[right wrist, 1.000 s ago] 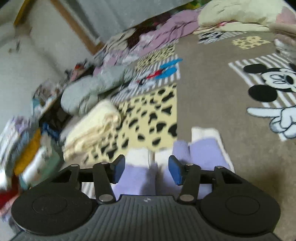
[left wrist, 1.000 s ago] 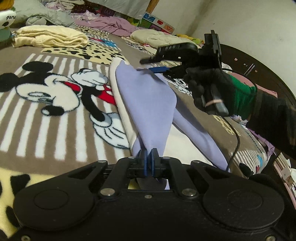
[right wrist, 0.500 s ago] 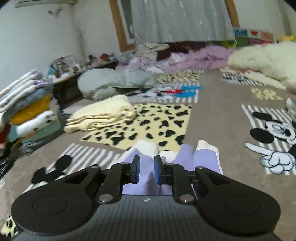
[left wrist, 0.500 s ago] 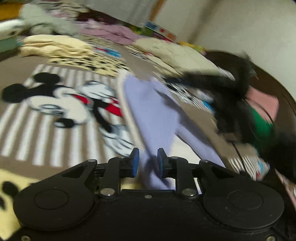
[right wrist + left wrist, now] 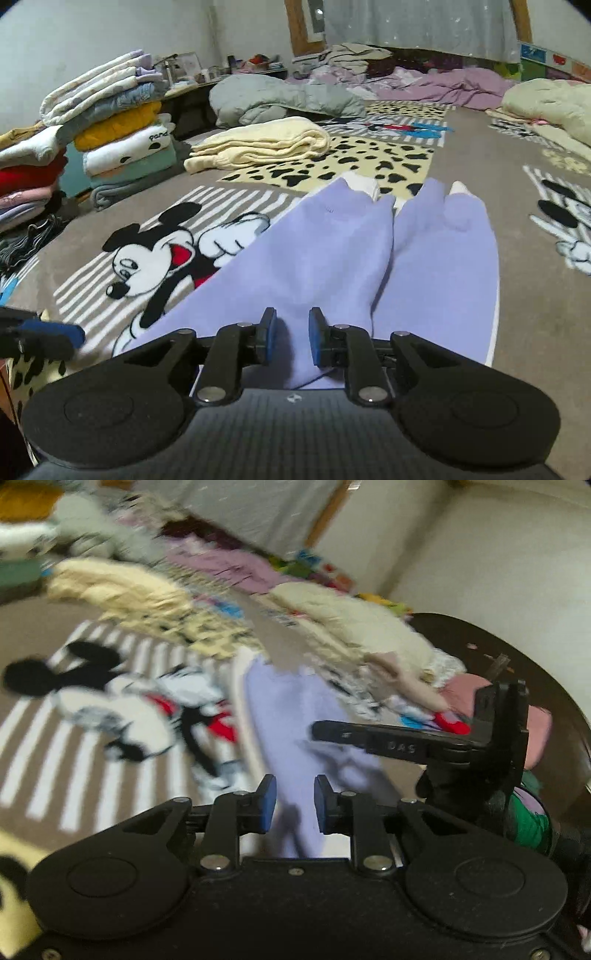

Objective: Fold clothes

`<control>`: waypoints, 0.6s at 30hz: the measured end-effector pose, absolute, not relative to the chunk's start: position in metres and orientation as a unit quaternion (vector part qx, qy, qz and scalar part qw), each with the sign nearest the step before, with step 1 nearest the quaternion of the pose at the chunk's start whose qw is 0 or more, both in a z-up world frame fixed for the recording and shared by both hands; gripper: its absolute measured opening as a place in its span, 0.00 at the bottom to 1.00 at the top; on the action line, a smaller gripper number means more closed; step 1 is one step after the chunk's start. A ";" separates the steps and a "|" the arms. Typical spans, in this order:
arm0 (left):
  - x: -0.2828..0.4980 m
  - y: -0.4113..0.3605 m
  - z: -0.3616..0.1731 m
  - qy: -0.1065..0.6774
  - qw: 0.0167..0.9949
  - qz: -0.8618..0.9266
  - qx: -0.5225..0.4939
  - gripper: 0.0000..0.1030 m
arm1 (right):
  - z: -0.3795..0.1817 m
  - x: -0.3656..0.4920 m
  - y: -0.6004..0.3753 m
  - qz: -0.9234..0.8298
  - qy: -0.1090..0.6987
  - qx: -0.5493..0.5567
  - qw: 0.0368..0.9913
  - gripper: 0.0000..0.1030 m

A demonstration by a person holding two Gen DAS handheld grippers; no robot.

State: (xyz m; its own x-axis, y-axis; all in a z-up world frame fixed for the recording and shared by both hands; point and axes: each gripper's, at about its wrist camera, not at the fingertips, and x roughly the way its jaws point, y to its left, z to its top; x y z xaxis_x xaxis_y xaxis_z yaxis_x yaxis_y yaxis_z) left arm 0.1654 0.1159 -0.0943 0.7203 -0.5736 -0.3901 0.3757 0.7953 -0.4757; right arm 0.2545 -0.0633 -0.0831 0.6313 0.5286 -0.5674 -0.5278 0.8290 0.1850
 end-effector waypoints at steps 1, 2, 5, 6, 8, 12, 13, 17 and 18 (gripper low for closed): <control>0.164 0.111 -0.093 0.264 0.907 -0.277 -0.176 0.18 | -0.077 0.248 -0.062 0.299 0.303 0.003 0.905 0.22; 0.163 0.105 -0.093 0.264 0.905 -0.290 -0.166 0.18 | -0.071 0.241 -0.060 0.307 0.294 0.003 0.905 0.22; 0.168 0.082 -0.107 0.315 0.904 -0.276 -0.088 0.18 | -0.061 0.222 -0.053 0.334 0.279 0.001 0.900 0.22; 0.170 0.075 -0.115 0.336 0.903 -0.261 -0.054 0.18 | -0.061 0.221 -0.051 0.339 0.283 0.004 0.897 0.23; 0.167 0.071 -0.117 0.325 0.908 -0.261 -0.036 0.17 | -0.072 0.225 -0.050 0.338 0.306 0.017 0.890 0.27; 0.155 0.085 -0.099 0.292 0.914 -0.274 -0.070 0.17 | -0.093 0.233 -0.050 0.329 0.350 0.042 0.876 0.29; 0.155 0.089 -0.099 0.291 0.915 -0.268 -0.080 0.21 | -0.088 0.228 -0.054 0.325 0.343 0.049 0.880 0.29; 0.159 0.109 -0.103 0.309 0.910 -0.234 -0.146 0.46 | -0.064 0.198 -0.087 0.307 0.304 0.086 0.898 0.30; 0.161 0.113 -0.105 0.314 0.907 -0.228 -0.164 0.46 | -0.061 0.190 -0.100 0.296 0.298 0.100 0.902 0.32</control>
State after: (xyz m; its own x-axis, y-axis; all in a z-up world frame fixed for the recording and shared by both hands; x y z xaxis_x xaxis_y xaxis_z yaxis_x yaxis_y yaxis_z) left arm 0.1605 0.1132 -0.1046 0.6990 -0.5163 -0.4949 0.3101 0.8423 -0.4408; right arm 0.1896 -0.0996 -0.0615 0.6470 0.5930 -0.4793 -0.4739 0.8052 0.3565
